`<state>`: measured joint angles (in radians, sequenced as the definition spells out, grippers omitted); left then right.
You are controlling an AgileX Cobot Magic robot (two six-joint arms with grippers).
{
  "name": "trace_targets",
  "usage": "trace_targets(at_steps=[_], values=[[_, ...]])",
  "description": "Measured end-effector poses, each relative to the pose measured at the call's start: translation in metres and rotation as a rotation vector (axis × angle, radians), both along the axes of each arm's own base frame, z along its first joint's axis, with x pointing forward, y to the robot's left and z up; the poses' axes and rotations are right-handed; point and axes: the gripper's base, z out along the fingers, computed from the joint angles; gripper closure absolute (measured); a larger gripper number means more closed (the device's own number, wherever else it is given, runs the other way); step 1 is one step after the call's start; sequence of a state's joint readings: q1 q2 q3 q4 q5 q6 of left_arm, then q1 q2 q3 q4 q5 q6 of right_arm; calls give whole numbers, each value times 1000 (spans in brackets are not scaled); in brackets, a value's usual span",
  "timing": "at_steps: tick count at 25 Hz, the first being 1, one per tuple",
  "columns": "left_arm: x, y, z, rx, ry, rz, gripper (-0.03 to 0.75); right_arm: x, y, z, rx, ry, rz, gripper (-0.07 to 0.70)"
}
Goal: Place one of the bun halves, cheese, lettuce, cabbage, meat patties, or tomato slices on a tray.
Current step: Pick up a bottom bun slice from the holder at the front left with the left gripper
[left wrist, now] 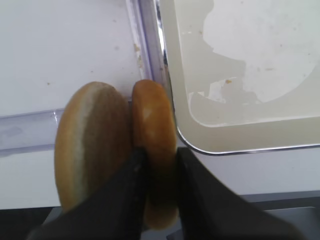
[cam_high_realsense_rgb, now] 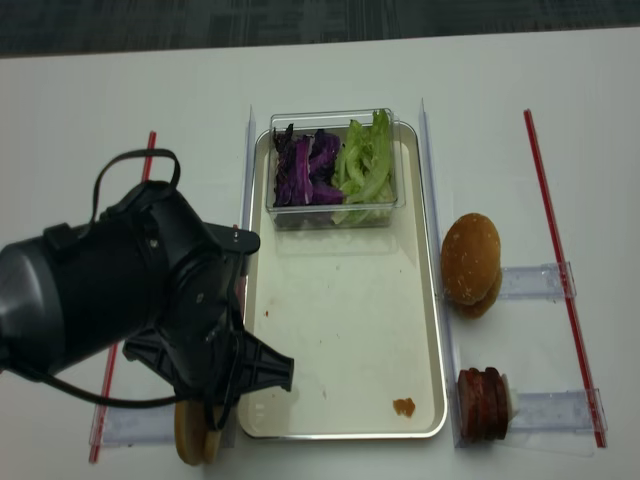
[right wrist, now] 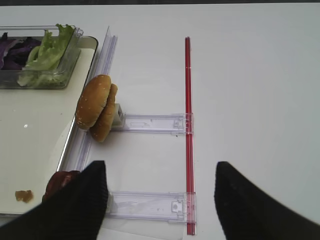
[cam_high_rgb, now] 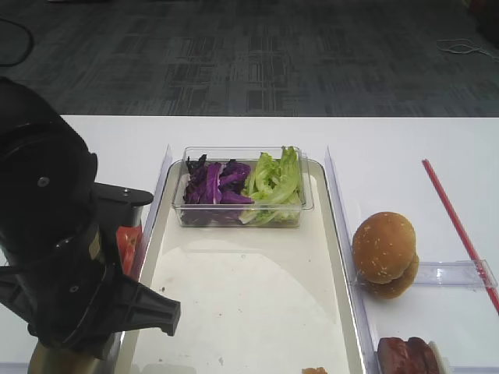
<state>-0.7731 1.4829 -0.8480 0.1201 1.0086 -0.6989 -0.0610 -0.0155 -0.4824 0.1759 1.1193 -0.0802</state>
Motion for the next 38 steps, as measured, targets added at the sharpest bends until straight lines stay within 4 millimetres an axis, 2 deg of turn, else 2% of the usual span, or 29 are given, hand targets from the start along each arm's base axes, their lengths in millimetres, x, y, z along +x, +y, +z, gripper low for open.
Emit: trace_targets(at_steps=[34, 38], values=[[1, 1, 1, 15, -4, -1, 568, 0, 0, 0, 0, 0, 0, 163], [3, -1, 6, 10, -12, -1, 569, 0, 0, 0, 0, 0, 0, 163]])
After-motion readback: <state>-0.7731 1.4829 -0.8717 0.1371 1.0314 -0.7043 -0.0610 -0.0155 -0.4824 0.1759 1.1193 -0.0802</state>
